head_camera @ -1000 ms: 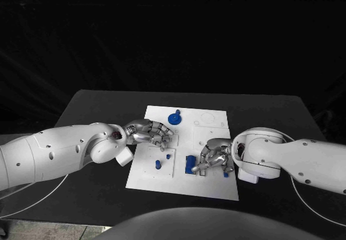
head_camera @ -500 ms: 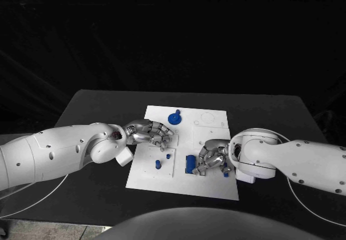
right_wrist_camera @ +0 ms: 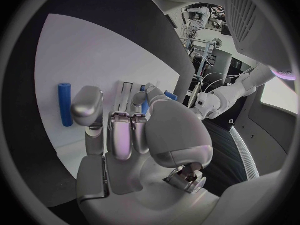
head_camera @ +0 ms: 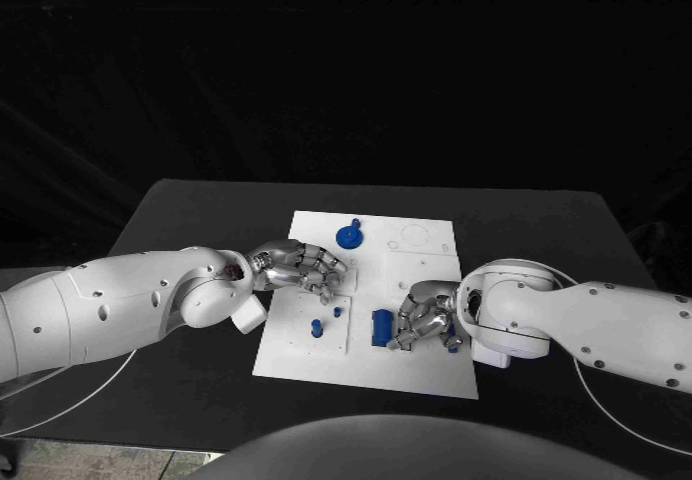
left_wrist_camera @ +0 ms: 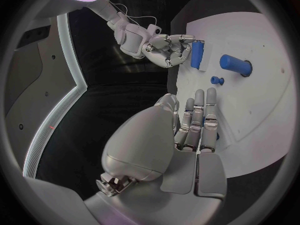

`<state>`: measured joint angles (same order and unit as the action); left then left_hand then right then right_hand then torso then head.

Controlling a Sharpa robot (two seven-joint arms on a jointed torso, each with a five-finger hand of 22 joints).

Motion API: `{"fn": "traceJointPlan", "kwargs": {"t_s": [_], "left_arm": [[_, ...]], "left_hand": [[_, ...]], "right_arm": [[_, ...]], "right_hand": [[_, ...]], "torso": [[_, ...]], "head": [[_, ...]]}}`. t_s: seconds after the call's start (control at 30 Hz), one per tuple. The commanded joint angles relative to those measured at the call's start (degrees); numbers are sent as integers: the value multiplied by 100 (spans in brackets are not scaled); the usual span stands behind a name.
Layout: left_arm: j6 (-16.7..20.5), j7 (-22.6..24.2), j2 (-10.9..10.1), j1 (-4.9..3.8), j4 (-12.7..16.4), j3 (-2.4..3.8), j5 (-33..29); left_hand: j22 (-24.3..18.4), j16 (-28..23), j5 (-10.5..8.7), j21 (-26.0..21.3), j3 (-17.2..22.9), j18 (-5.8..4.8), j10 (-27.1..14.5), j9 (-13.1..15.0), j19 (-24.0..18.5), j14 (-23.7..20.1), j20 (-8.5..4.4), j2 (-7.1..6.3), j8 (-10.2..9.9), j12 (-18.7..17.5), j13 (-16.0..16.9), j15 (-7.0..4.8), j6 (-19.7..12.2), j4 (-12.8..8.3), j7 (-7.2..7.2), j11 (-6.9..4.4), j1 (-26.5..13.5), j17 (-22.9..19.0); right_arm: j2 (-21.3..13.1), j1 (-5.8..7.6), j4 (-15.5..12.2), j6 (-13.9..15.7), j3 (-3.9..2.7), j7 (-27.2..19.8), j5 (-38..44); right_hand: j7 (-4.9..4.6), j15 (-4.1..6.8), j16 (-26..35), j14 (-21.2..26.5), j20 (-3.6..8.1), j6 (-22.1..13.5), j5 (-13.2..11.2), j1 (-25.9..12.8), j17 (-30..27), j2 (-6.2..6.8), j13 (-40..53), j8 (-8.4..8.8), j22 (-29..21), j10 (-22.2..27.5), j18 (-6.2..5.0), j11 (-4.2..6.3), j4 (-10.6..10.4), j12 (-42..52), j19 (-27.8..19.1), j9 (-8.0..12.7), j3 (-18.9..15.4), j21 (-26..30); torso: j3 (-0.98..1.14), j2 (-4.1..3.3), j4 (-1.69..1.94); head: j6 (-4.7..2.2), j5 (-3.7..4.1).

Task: Assemble the parts on the task board

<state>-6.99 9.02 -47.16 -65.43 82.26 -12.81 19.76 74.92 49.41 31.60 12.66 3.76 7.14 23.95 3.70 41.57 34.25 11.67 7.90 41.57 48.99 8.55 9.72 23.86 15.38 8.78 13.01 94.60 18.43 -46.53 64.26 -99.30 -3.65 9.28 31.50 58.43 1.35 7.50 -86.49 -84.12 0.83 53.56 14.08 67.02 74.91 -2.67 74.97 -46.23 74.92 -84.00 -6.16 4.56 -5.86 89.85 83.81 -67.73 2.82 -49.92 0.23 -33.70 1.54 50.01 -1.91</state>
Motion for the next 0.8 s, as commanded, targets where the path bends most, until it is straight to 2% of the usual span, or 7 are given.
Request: {"fn": "traceJointPlan", "kwargs": {"t_s": [0.03,0.2,0.3,0.37,0.5,0.67,0.8], "left_arm": [[-115,48,1,7,15,1,20],[-113,64,-3,9,25,2,20],[-104,86,-9,10,36,2,20],[-91,116,-20,10,53,2,20],[-54,183,-45,10,88,3,20],[50,321,-68,10,127,6,20],[123,393,-99,10,172,8,15]], "left_hand": [[146,-6,31,39,25,-96,46,-7,-33,31,-11,-64,-17,-18,-7,14,28,1,200,0,7,-9],[146,-5,32,44,37,-98,51,-7,-33,33,-12,-65,-36,-24,-10,16,24,1,189,3,4,-9],[146,-4,33,45,41,-99,52,-6,-33,34,-13,-64,-39,-25,-11,16,26,1,189,3,4,-9],[147,-3,34,46,45,-99,54,-6,-33,35,-14,-62,-41,-25,-11,15,28,-1,188,3,6,-9],[149,1,40,55,65,-99,66,-2,-32,42,-18,-61,-53,-27,-13,12,40,-11,189,0,13,-8],[153,12,51,76,99,-99,99,2,-25,58,-26,-66,-73,-27,-14,5,65,-35,198,-5,25,-5],[155,21,59,93,117,-100,125,4,-19,73,-32,-77,-88,-27,-16,2,82,-47,206,-7,24,-3]], "right_arm": [[-7,-8,-4,22,-2,139,140],[-29,-10,-12,105,-2,206,217],[-75,-8,-32,169,-2,194,221],[-143,7,-68,240,-3,168,173],[-368,133,-186,398,-5,94,-108],[-768,480,-338,406,-5,110,-376],[-938,624,-346,224,-4,253,-205]], "right_hand": [[-2,32,-6,-419,43,87,-339,19,517,82,1503,-60,643,-600,-30,32,41,15,1,-32,3,19],[-11,25,-9,-420,37,138,-854,-28,521,147,1503,-87,644,-600,-30,24,31,15,4,-73,-77,19],[-22,20,-10,-420,33,48,-1097,-137,521,220,1503,42,644,-600,-29,16,-32,15,5,-21,-178,20],[-32,17,-9,-419,33,-175,-1126,-278,517,293,1503,346,644,-600,-29,12,-129,15,4,134,-283,21],[-64,4,-15,-421,25,-228,-1130,-480,532,329,1503,678,645,-600,-25,-12,-359,15,6,398,-431,21],[-232,-98,-16,-419,-63,-212,-1114,-629,525,238,1503,1610,644,-600,-15,-171,-666,15,7,1299,-556,34],[-301,-168,-9,-414,-113,-24,-764,-656,500,105,1503,2042,638,-600,-28,-212,-784,15,2,1806,-567,62]], "torso": [[1,0,-2],[2,2,-2],[1,1,-4],[0,-1,-3],[-2,-3,1],[-12,15,1],[-9,16,-1]], "head": [[-1,3],[-1,-6],[-1,-8],[-1,1],[-1,-10],[-1,2],[-1,7]]}}
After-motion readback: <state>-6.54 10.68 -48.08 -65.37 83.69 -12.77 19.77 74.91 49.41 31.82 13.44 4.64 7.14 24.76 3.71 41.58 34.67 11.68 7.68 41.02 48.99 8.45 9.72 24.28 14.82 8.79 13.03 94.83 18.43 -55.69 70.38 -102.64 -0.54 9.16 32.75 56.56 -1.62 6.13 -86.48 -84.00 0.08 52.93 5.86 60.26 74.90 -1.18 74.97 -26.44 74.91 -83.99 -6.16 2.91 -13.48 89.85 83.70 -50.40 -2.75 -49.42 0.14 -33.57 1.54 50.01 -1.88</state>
